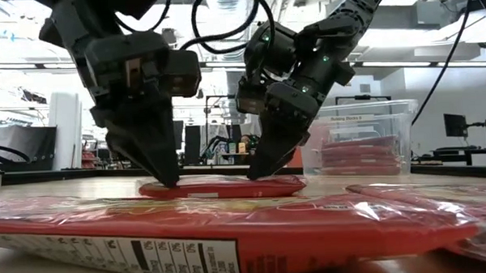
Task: Sort popcorn bags into baskets
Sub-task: Put the red popcorn bag into the transparent bin
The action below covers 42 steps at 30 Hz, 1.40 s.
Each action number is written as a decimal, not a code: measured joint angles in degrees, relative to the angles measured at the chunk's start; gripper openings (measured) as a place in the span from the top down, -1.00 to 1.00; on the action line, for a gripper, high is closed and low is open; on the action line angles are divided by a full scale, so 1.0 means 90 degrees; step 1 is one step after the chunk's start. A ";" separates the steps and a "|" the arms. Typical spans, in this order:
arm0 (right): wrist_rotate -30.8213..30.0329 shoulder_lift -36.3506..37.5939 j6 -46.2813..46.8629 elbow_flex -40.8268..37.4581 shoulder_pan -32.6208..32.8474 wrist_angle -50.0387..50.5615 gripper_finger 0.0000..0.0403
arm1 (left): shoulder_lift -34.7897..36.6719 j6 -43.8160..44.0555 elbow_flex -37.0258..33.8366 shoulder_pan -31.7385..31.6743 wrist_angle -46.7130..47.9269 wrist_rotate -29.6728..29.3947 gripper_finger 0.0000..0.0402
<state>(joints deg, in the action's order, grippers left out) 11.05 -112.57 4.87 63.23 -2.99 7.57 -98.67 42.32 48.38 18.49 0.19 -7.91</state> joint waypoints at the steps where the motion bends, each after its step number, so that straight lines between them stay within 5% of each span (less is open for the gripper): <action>1: 0.0060 0.0046 0.0012 -0.0011 -0.0019 0.0069 -0.34 | -0.0012 -0.0046 0.0000 -0.0031 0.0014 -0.0063 0.91; 13: 0.0038 0.1039 -0.0030 -0.0016 -0.0024 0.0164 -0.34 | -0.0708 0.0049 0.0019 -0.0195 -0.0231 -0.0270 0.91; 25: 0.0018 0.0713 -0.0065 -0.0017 -0.0232 0.0068 -0.34 | -0.0662 -0.0067 0.0033 -0.0189 -0.0227 -0.0344 0.97; 32: 0.0286 0.0762 -0.0018 -0.0016 -0.0288 -0.0081 -0.34 | 0.0164 -0.0503 0.0020 -0.0125 0.0557 -0.1257 1.00; 36: 0.0286 0.0757 0.0001 -0.0013 -0.0288 -0.0125 -0.34 | 0.0293 -0.0538 0.0033 -0.0125 0.0233 -0.1959 1.00; 42: 0.0281 0.0753 0.0001 -0.0013 -0.0299 -0.0143 -0.34 | -0.0081 -0.0586 0.0042 -0.0098 -0.0546 -0.2146 1.00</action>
<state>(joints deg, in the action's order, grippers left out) 13.59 -105.80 4.89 63.11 -5.68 6.28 -99.40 37.05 48.76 17.61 -4.73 -27.23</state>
